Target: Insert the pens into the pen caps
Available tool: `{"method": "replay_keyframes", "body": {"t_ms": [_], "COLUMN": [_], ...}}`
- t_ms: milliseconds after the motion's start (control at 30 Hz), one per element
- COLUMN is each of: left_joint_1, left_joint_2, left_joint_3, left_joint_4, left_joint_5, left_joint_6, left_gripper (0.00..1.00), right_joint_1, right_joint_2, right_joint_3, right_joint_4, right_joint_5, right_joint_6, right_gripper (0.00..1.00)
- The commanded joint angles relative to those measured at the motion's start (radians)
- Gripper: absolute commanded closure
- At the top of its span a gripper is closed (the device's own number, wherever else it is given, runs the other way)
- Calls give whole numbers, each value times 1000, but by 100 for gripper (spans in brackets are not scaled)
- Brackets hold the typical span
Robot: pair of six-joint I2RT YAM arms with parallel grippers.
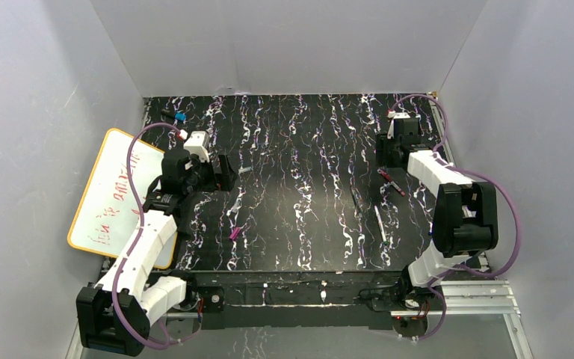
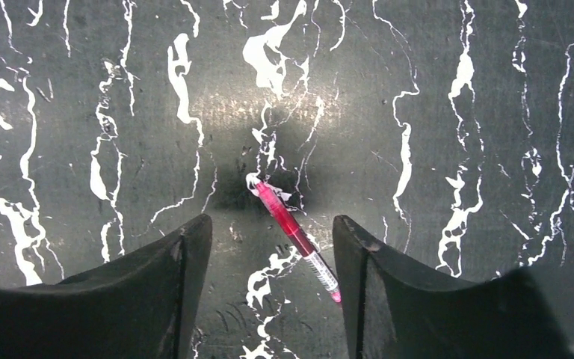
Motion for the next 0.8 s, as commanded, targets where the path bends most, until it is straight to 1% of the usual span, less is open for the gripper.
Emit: {"method": "replay_keyframes", "body": {"t_ms": [0, 167, 400, 767], "left_joint_1": [-6, -6, -7, -15], "left_joint_2": [-25, -26, -22, -25], "left_joint_3": [14, 16, 18, 19], "left_joint_4": [-13, -15, -16, -20], "left_joint_5": [-22, -30, -30, -39], "left_joint_6": [14, 15, 18, 21], "left_gripper": [2, 2, 2, 2], "right_joint_1": [-1, -1, -5, -9], "right_joint_2": [17, 33, 59, 81], "right_joint_3": [-5, -52, -59, -126], "right_joint_4": [39, 63, 49, 84], "right_joint_5": [-24, -1, 27, 60], "right_joint_6": [7, 40, 69, 114], "right_gripper": [36, 37, 38, 39]}}
